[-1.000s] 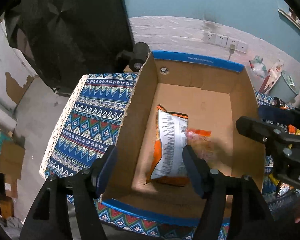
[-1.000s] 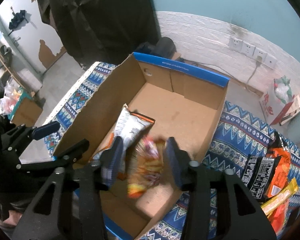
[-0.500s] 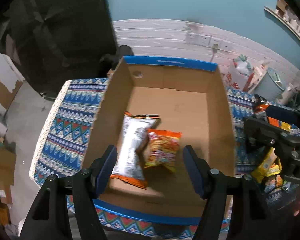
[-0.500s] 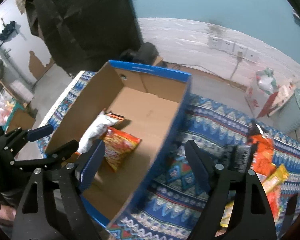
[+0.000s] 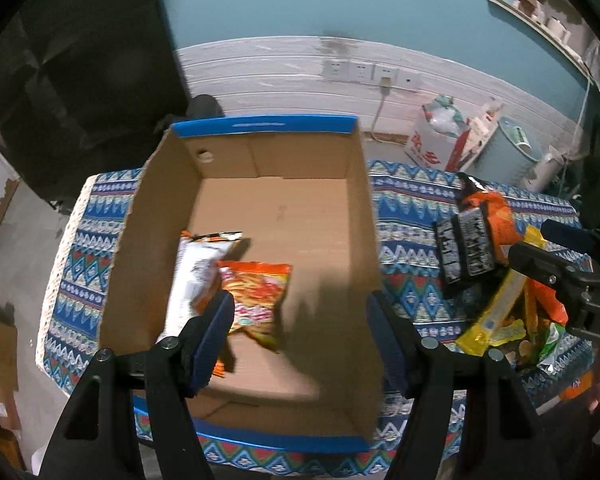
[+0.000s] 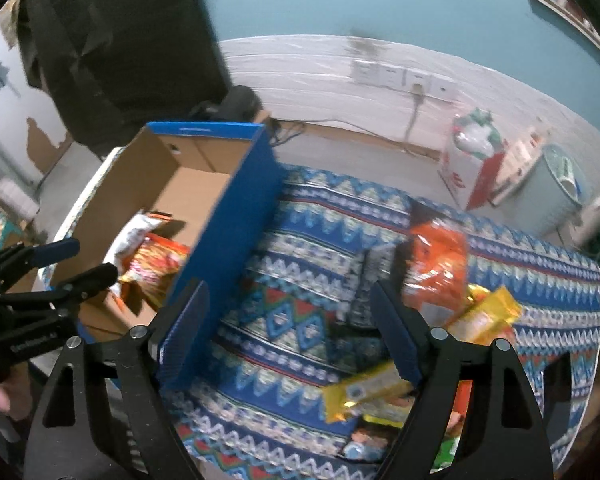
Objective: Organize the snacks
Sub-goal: 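Move both tools back to the snack pile and grasp more bags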
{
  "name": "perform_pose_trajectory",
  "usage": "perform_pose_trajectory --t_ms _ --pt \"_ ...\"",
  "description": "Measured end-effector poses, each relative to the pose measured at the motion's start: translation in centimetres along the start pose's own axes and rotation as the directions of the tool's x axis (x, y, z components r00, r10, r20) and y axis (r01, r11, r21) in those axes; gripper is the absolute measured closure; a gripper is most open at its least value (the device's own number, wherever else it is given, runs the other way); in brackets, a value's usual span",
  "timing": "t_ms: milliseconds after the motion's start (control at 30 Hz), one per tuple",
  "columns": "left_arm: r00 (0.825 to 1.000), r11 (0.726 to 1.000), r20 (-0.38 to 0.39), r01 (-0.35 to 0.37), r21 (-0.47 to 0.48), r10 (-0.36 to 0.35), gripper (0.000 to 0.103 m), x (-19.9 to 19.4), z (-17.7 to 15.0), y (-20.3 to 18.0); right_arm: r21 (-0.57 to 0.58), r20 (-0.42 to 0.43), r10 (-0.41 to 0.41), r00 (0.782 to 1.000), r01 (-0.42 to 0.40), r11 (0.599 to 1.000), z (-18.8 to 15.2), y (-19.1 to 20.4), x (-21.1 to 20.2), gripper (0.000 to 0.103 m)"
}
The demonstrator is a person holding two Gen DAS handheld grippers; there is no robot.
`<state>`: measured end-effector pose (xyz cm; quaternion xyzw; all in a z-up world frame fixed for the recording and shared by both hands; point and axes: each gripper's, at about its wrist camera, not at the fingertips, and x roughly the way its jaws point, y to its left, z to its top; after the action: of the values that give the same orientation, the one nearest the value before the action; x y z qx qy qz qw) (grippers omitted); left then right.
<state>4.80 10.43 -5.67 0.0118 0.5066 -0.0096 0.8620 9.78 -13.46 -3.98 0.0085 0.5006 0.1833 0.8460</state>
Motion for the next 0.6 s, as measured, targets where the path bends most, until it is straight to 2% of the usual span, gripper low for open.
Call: perform_pose_trajectory --t_ms 167,367,500,600 --pt "1.0 0.999 0.003 0.011 0.042 -0.011 0.033 -0.1 0.2 -2.4 0.041 0.003 -0.031 1.0 0.031 0.999 -1.1 -3.0 -0.9 0.021" --pt "0.998 0.994 -0.028 0.059 0.093 -0.056 0.033 0.1 0.8 -6.0 0.084 -0.011 -0.07 0.997 0.071 0.994 -2.5 -6.6 -1.7 0.021" --pt "0.998 0.989 -0.027 0.059 0.134 -0.056 0.033 0.1 1.4 -8.3 0.109 -0.024 -0.089 0.996 0.091 0.99 -3.3 -9.0 -2.1 0.021" --pt "0.998 0.985 -0.039 0.055 0.163 -0.049 0.028 0.2 2.0 -9.8 0.124 -0.047 -0.093 0.995 0.098 0.987 -3.8 -10.6 -2.4 0.021"
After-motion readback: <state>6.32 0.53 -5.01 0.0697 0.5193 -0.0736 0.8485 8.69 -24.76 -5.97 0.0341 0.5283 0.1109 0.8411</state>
